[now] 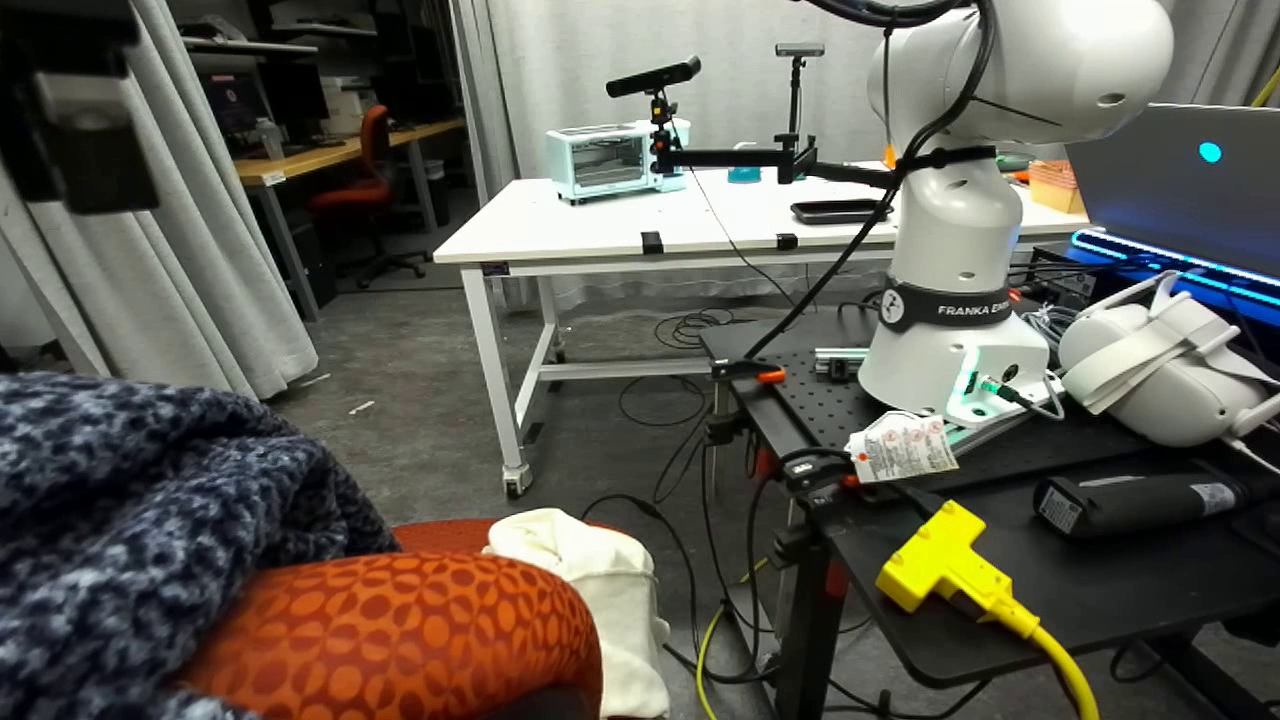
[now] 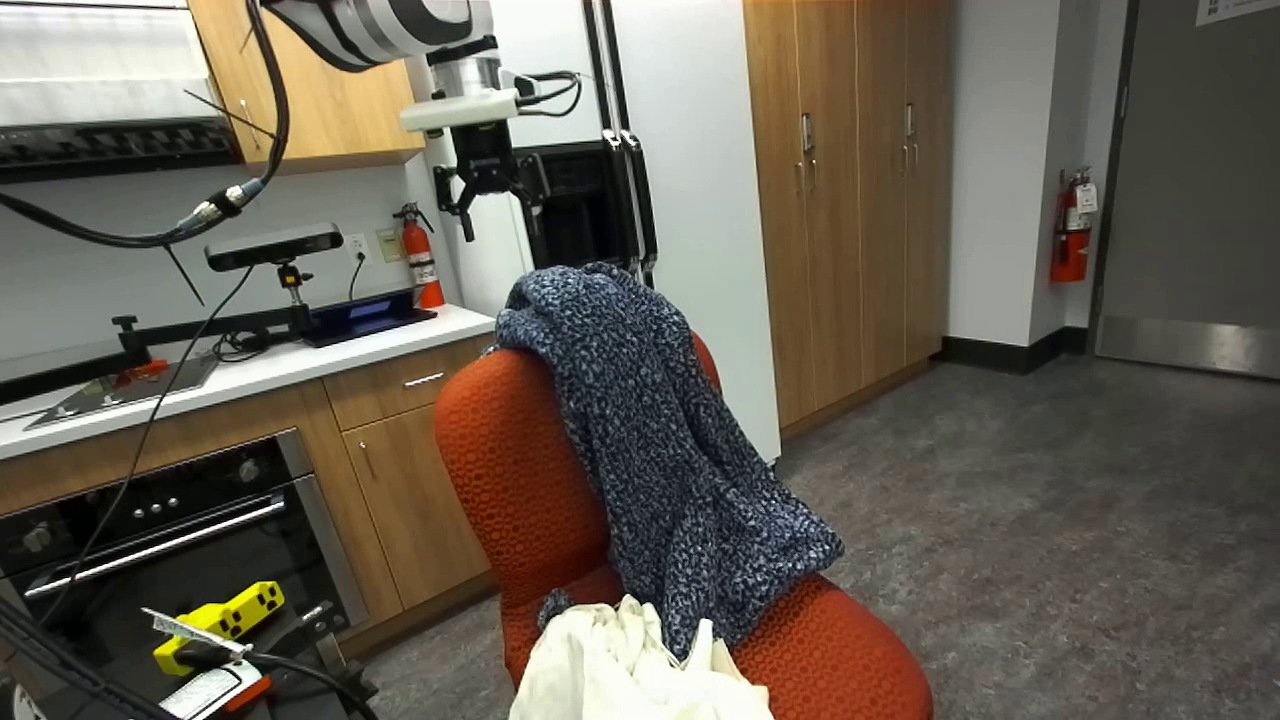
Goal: Pick up the cloth from the chair back and put it on the sitting base of the chair.
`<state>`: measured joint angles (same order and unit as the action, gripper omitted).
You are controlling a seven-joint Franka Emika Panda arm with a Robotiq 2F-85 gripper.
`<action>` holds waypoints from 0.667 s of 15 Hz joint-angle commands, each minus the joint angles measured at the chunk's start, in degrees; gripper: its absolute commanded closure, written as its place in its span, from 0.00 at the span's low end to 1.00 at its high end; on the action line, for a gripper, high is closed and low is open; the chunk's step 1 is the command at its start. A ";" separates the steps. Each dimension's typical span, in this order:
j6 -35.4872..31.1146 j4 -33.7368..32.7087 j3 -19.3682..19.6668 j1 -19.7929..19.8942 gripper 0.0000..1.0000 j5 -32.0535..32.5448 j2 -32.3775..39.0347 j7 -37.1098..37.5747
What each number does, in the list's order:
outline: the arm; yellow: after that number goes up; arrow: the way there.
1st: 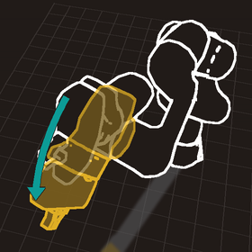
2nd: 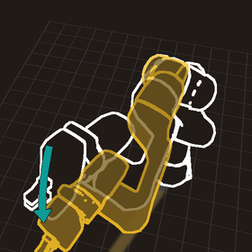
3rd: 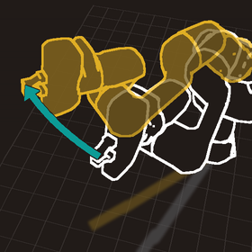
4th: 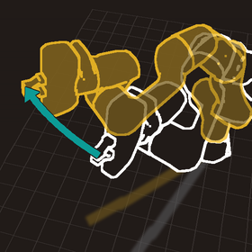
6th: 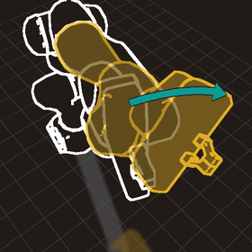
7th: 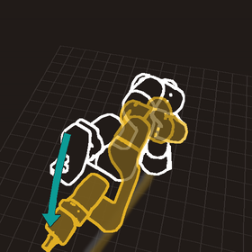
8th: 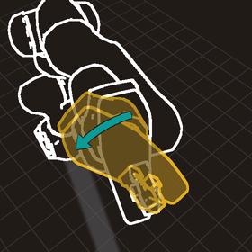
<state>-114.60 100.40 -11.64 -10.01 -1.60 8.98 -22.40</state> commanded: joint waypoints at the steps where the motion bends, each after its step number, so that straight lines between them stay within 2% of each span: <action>1: -0.68 -0.51 -0.02 -0.03 0.00 0.60 0.32 -0.32; 3: -2.66 -1.31 -0.16 -0.02 0.00 0.88 1.27 -2.11; 10: -7.40 -11.64 -3.13 -1.94 0.00 3.44 11.64 -11.41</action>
<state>-120.84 94.93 -13.72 -11.29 0.35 14.98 -29.20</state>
